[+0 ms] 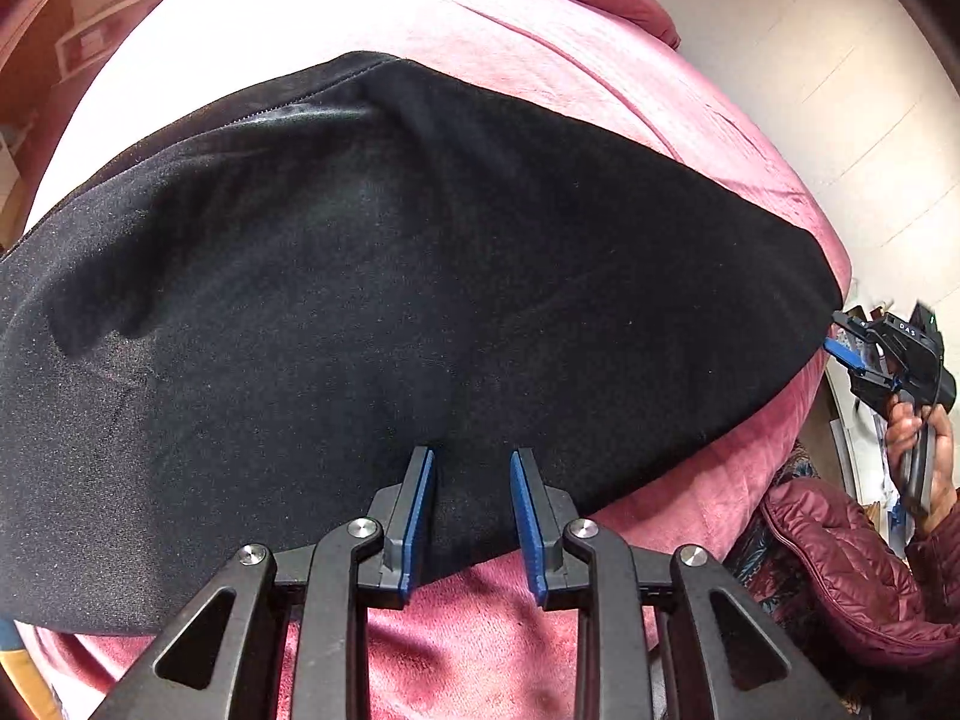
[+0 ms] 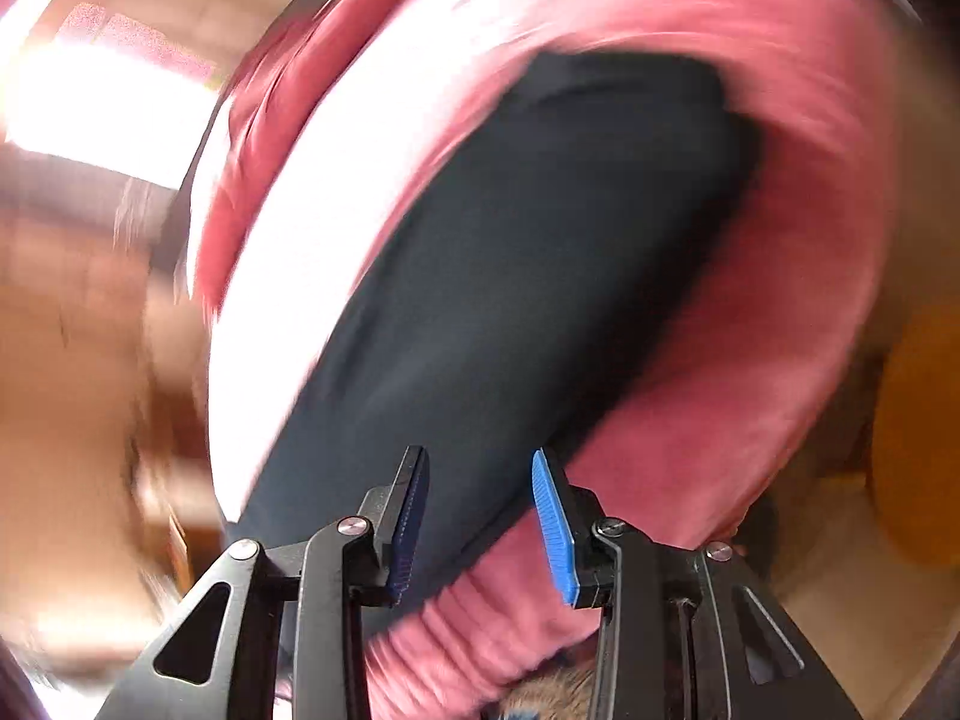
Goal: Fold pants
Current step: 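Grasp the trouser leg cuff with the right gripper and lift it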
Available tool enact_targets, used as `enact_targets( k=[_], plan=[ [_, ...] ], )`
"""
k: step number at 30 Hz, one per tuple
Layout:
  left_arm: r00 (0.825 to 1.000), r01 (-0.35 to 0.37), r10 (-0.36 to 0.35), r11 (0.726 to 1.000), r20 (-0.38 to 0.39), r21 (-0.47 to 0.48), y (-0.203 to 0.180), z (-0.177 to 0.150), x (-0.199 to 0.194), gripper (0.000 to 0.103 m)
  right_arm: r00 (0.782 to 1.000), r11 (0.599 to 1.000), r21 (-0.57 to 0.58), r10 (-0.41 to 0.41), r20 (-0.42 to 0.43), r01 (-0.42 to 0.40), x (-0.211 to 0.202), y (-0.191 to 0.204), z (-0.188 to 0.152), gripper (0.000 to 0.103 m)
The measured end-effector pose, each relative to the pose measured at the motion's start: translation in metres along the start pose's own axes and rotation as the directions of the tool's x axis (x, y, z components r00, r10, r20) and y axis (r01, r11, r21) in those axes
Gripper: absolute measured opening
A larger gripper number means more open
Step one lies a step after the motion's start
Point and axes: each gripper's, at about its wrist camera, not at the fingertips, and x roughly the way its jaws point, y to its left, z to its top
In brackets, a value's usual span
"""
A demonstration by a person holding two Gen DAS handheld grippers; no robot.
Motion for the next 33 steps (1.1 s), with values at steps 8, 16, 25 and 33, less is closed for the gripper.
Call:
enact_targets(
  k=[8, 16, 25, 33],
  plan=[
    [1.000, -0.017, 0.016, 1.000, -0.011, -0.026, -0.004, 0.004, 0.006, 0.026, 0.987, 0.978, 0.183, 0.075, 0.140, -0.101, -0.009, -0.057, 0.054, 0.037],
    [0.998, -0.053, 0.052, 0.998, -0.028, -0.030, -0.014, 0.010, 0.013, 0.026, 0.946, 0.935, 0.229, 0.216, 0.240, -0.271, 0.008, -0.086, 0.044, 0.038],
    [0.994, -0.105, 0.105, 0.994, -0.025, 0.004, -0.032, 0.010, 0.022, 0.026, 0.965, 0.947, 0.210, 0.211, 0.157, -0.241, -0.003, -0.091, 0.058, 0.032],
    [0.981, -0.194, 0.193, 0.978, 0.009, 0.080, -0.060, 0.007, 0.027, 0.027, 0.990, 0.998, 0.054, 0.030, 0.138, -0.038, -0.017, -0.047, 0.078, 0.016]
  ],
)
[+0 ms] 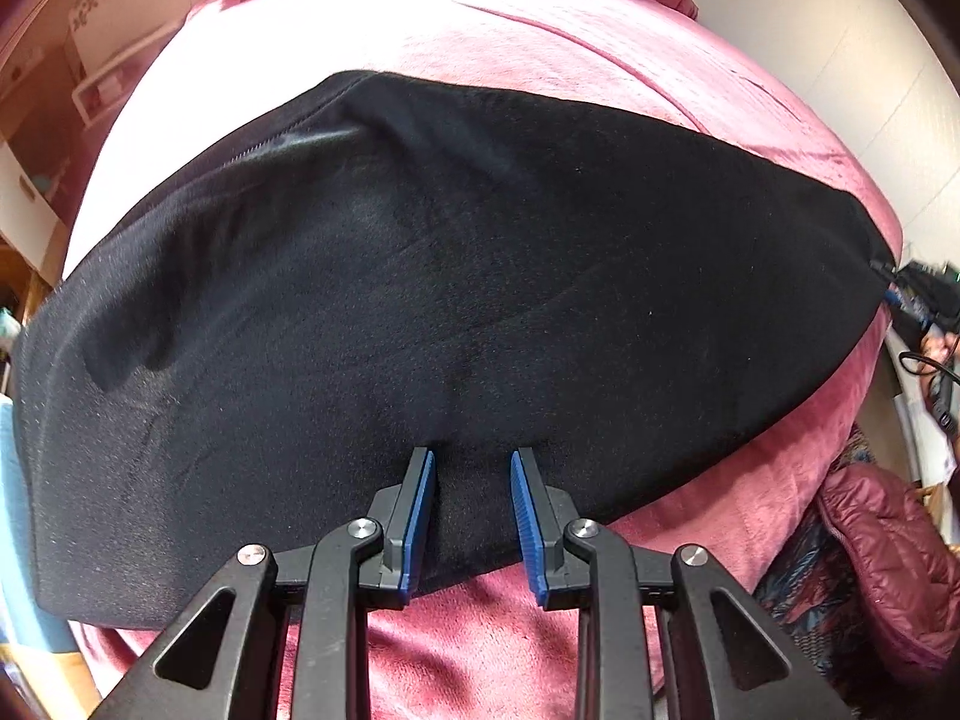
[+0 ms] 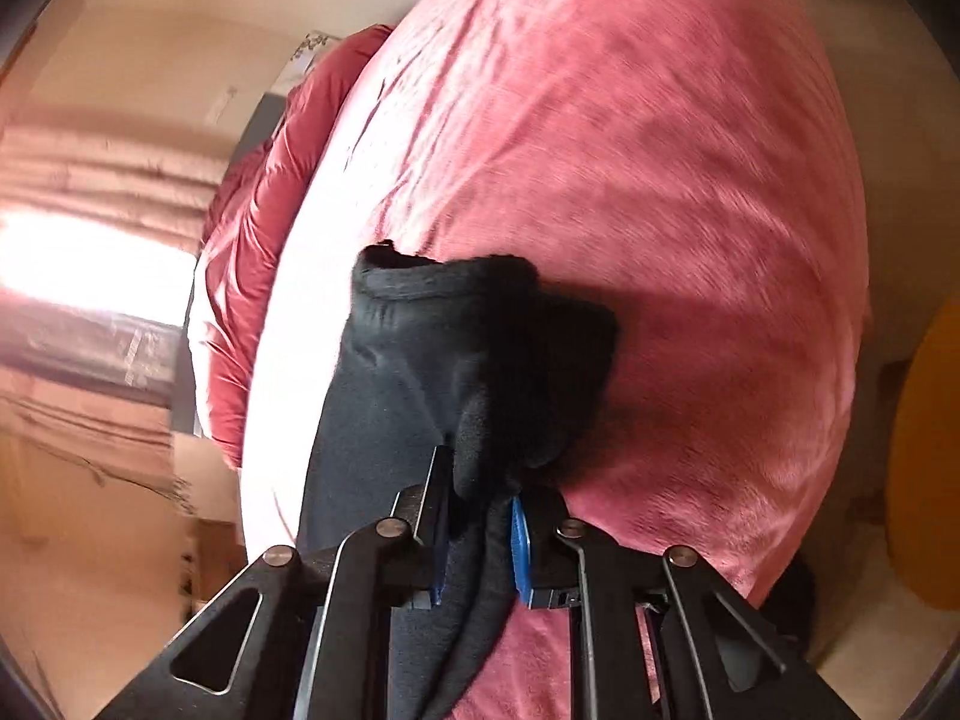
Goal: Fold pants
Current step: 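Grasp the trouser leg cuff with the right gripper and lift it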
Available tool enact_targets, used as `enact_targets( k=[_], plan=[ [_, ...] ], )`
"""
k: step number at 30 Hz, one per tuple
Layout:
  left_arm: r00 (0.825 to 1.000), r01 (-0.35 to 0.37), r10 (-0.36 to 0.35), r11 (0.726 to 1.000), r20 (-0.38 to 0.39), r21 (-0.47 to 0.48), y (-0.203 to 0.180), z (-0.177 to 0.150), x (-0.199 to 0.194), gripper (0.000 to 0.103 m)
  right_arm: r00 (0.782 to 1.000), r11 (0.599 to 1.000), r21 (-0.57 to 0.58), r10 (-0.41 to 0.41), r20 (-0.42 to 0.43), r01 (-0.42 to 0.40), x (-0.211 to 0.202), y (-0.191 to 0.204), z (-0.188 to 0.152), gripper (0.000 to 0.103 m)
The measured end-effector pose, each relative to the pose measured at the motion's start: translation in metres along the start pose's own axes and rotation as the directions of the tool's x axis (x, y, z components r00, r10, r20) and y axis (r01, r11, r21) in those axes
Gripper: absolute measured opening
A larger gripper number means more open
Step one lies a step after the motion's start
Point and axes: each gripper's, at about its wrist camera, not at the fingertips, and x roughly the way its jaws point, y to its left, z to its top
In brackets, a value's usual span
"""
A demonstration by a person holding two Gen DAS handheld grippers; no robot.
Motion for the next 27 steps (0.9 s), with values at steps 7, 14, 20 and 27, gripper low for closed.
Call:
enact_targets(
  k=[7, 14, 20, 27],
  plan=[
    [1.000, -0.011, 0.011, 1.000, 0.018, 0.009, -0.010, -0.005, -0.003, 0.026, 1.000, 0.993, -0.113, -0.022, 0.013, 0.023, 0.004, 0.051, 0.007, 0.015],
    [1.000, 0.000, 0.000, 1.000, 0.028, 0.002, -0.012, -0.009, -0.005, 0.026, 1.000, 0.960, -0.281, -0.001, -0.003, 0.000, 0.001, 0.110, 0.001, 0.014],
    [0.999, 0.024, -0.024, 1.000, 0.034, -0.013, 0.009, -0.009, -0.009, 0.026, 0.999, 0.924, -0.380, 0.015, -0.041, -0.029, 0.001, 0.145, -0.017, 0.014],
    [0.997, 0.072, -0.070, 0.996, 0.046, -0.061, 0.028, -0.007, -0.013, 0.026, 0.992, 0.841, -0.536, 0.007, -0.127, -0.074, 0.009, 0.191, -0.055, 0.015]
  ],
)
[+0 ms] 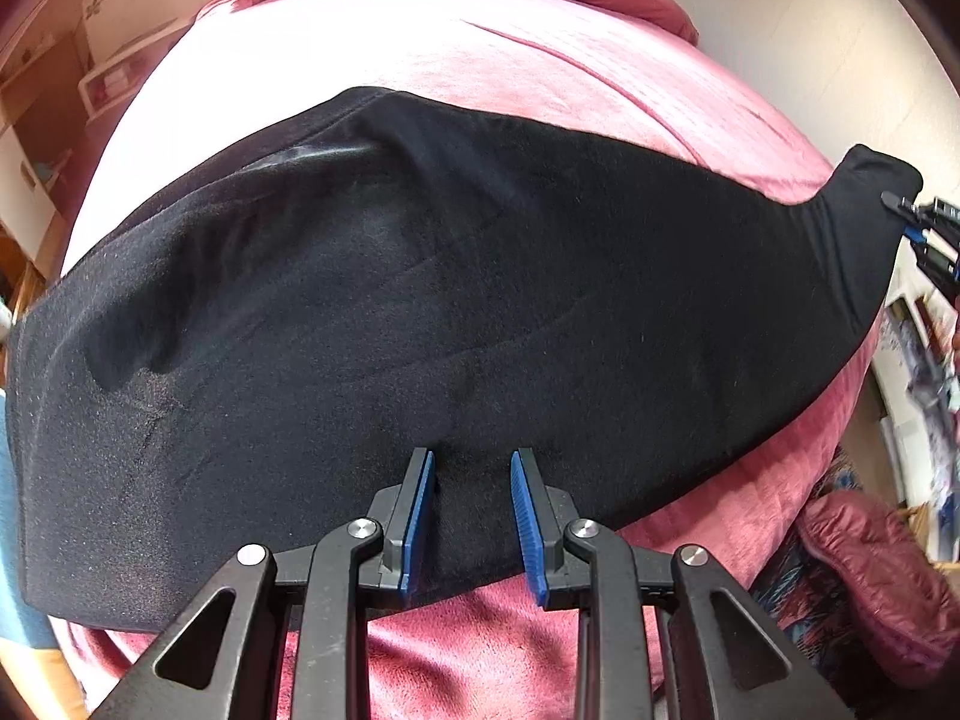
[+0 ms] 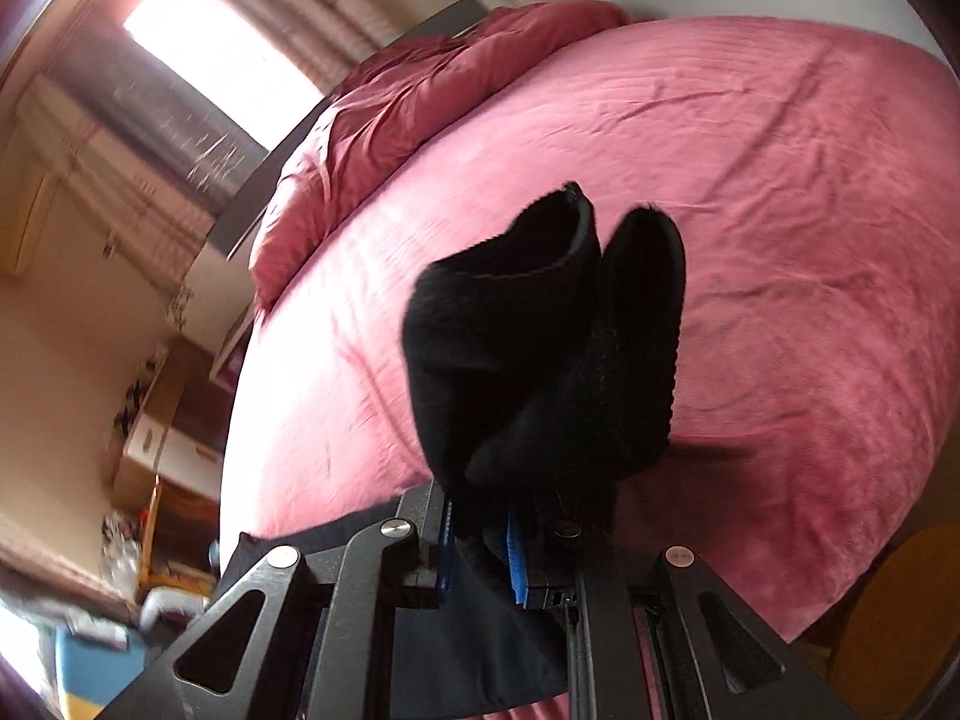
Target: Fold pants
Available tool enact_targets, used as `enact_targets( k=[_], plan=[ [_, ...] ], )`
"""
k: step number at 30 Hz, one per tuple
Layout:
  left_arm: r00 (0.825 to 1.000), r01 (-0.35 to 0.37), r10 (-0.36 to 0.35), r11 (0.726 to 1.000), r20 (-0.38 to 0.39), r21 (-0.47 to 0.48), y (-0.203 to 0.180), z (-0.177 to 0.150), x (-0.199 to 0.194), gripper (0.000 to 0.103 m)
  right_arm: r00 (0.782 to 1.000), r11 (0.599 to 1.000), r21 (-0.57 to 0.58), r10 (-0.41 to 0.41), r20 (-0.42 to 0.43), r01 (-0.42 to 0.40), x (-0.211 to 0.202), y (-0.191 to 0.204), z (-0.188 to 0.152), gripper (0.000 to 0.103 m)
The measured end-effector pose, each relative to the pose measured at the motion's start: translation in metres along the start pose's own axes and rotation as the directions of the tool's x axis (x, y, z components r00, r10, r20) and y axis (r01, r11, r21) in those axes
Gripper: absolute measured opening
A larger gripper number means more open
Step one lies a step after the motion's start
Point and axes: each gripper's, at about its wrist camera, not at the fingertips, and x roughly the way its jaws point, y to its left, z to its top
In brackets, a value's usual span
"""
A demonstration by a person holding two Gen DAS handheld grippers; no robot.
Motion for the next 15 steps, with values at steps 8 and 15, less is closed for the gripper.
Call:
enact_targets(
  k=[8, 15],
  plan=[
    [0.987, 0.159, -0.154, 0.971, 0.044, -0.176, 0.045, 0.007, -0.017, 0.026, 0.986, 0.977, -0.194, 0.059, -0.155, -0.089, 0.036, 0.072, -0.039, 0.015],
    [0.964, 0.265, -0.253, 0.931, 0.078, -0.250, 0.068, 0.010, -0.029, 0.026, 0.951, 0.943, -0.286, 0.085, -0.297, -0.173, 0.078, 0.127, -0.090, 0.014]
  ],
)
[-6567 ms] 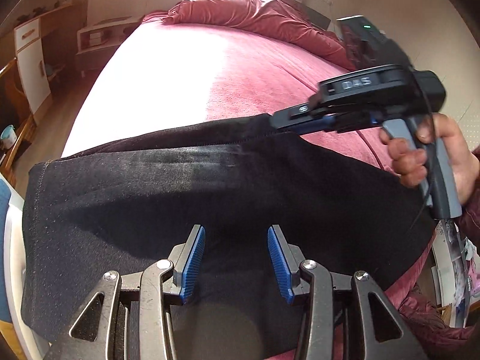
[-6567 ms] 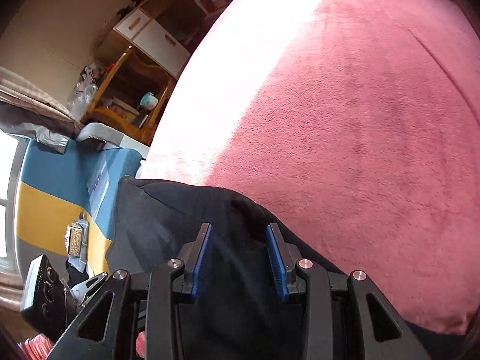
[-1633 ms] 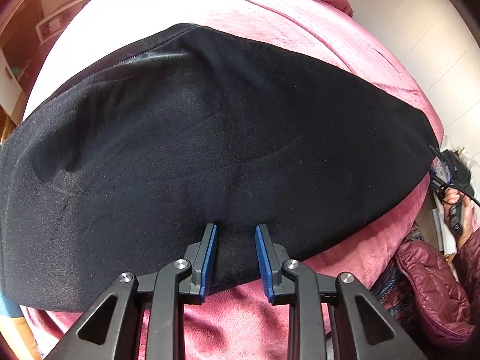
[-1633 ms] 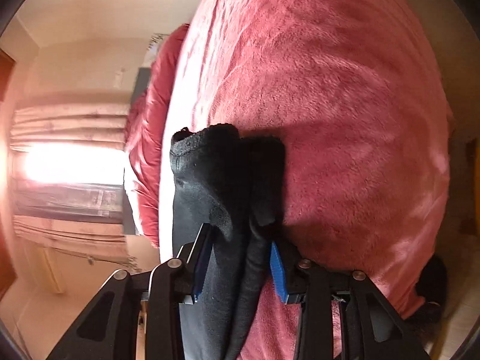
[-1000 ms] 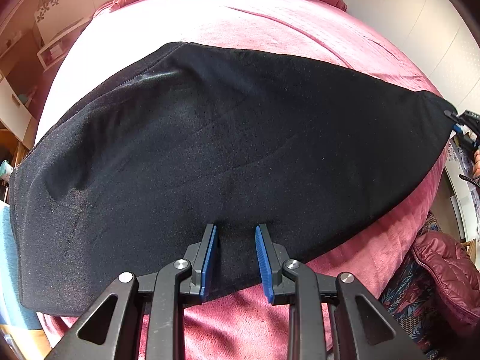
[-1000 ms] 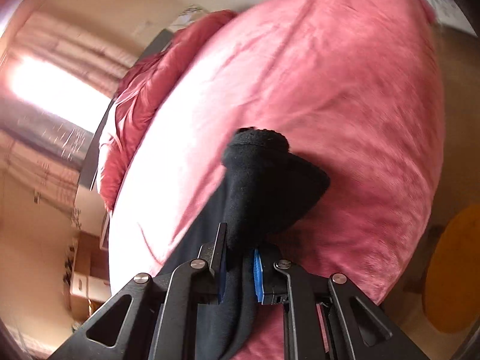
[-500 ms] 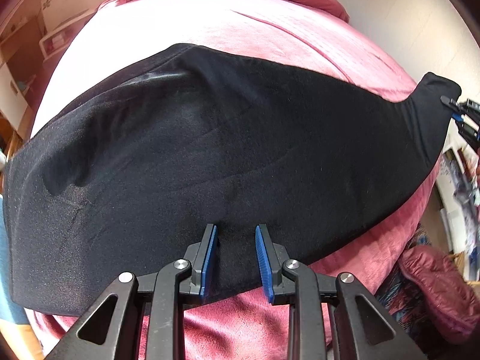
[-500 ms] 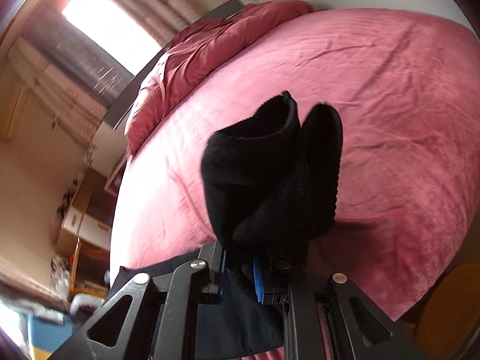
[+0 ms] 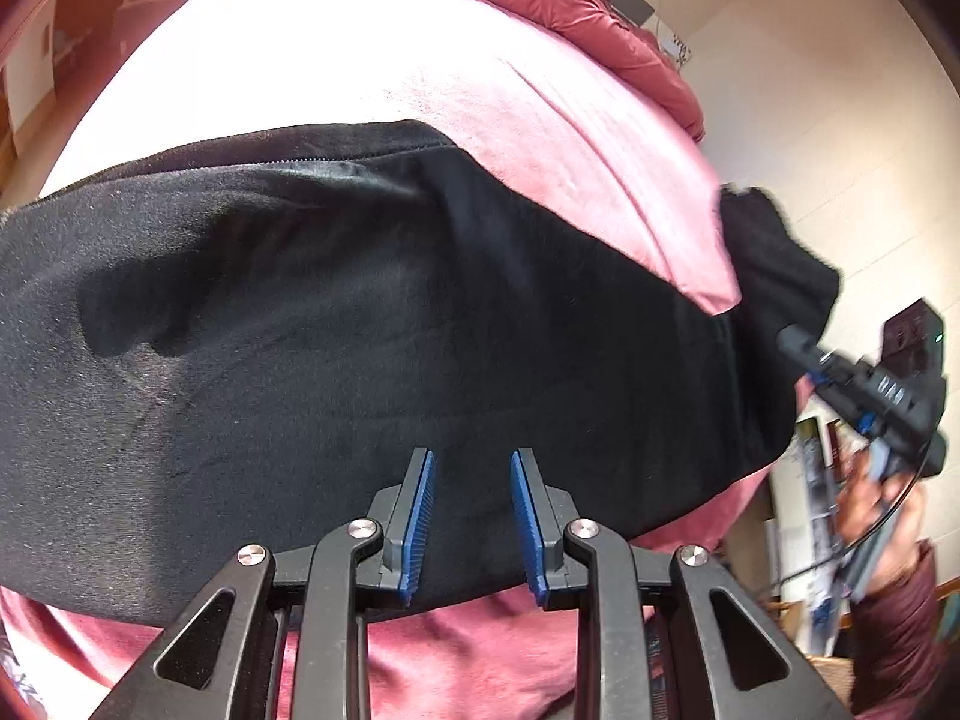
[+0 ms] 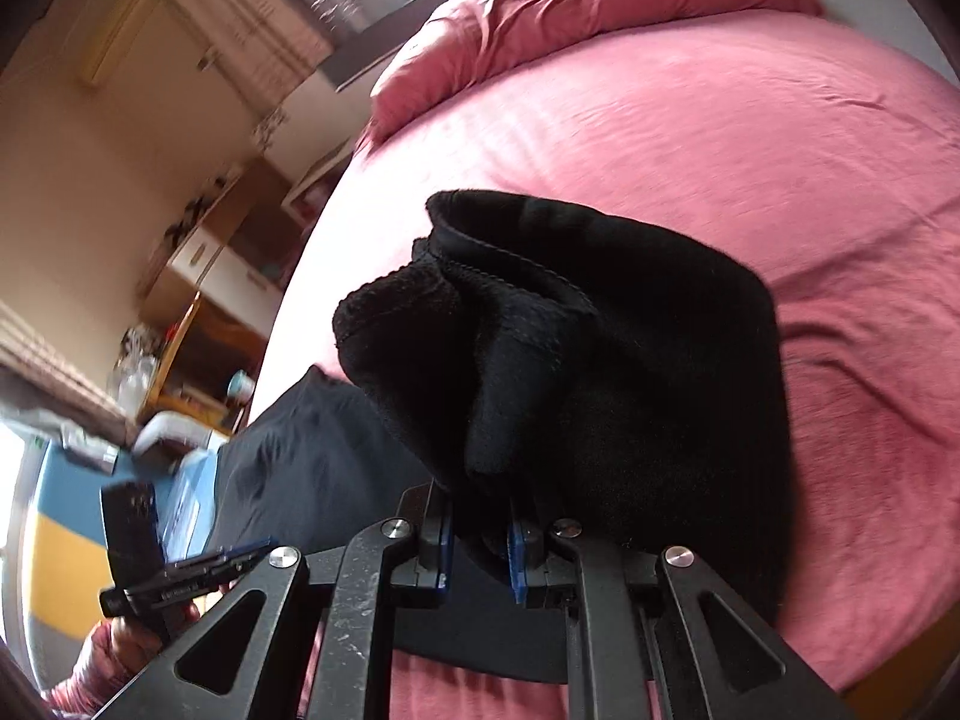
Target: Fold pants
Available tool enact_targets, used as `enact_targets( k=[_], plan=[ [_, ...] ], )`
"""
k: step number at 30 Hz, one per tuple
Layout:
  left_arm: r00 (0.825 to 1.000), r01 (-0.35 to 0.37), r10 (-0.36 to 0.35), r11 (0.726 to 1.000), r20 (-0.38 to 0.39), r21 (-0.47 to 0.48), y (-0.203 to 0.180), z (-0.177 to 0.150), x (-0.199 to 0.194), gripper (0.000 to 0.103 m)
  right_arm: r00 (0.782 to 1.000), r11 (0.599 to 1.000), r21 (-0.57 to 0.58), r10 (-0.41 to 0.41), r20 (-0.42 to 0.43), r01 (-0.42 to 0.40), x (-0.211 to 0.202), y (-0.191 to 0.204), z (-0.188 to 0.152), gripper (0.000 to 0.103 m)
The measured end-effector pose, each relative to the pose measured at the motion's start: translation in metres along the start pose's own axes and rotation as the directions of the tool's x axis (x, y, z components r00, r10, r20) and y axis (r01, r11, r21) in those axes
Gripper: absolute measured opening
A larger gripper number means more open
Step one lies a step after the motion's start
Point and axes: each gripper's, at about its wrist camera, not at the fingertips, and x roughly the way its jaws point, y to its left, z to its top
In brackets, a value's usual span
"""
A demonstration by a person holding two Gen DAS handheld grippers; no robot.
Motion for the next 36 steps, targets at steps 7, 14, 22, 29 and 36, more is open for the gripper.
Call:
enact_targets(
  k=[7, 14, 22, 29, 36],
  plan=[
    [0.993, 0.117, -0.118, 0.991, -0.007, -0.069, 0.010, 0.009, -0.005, 0.028, 0.992, 0.989, -0.150, -0.002, -0.126, -0.017, 0.052, 0.058, -0.025, 0.014],
    [0.972, 0.228, -0.234, 0.955, -0.013, -0.189, 0.023, 0.023, 0.002, 0.033, 0.978, 0.975, -0.223, -0.061, -0.202, 0.015, 0.090, 0.077, -0.049, 0.019],
    [0.954, 0.275, -0.298, 0.915, -0.035, -0.296, 0.040, 0.030, 0.014, 0.044, 0.980, 0.974, -0.217, 0.019, -0.196, -0.063, 0.087, 0.076, -0.059, 0.039],
    [0.950, 0.277, -0.310, 0.898, -0.045, -0.341, 0.045, 0.036, 0.023, 0.051, 0.974, 0.970, -0.190, 0.112, -0.195, -0.150, 0.070, 0.075, -0.071, 0.070],
    [0.948, 0.257, -0.302, 0.913, -0.102, -0.318, 0.014, 0.045, 0.052, 0.051, 0.985, 0.989, -0.132, 0.046, -0.168, -0.068, 0.028, 0.039, -0.083, 0.070]
  ],
)
